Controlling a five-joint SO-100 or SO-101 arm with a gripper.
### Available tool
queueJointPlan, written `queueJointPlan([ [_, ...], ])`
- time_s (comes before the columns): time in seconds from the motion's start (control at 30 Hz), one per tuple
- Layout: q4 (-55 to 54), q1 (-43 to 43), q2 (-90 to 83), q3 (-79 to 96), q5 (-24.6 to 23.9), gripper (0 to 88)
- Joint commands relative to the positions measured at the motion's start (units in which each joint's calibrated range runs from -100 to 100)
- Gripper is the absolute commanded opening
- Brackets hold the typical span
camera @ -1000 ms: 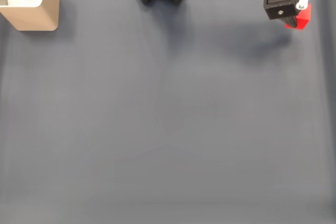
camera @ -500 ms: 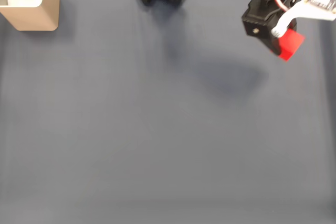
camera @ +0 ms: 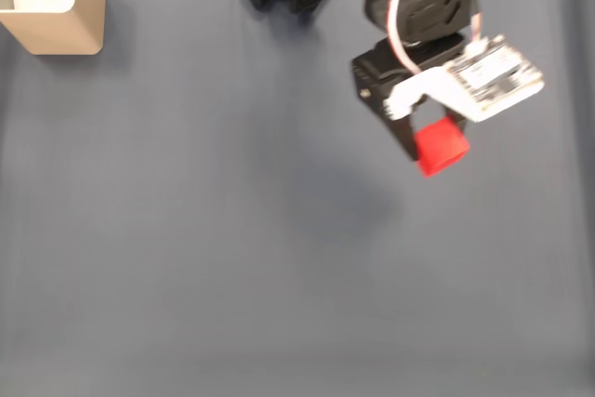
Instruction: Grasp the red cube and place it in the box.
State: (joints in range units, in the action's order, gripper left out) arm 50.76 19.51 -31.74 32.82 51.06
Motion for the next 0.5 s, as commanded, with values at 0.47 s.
queueJointPlan([
  [0.47, 6.95, -18.8, -3.35, -9.65, -1.47, 2.5],
])
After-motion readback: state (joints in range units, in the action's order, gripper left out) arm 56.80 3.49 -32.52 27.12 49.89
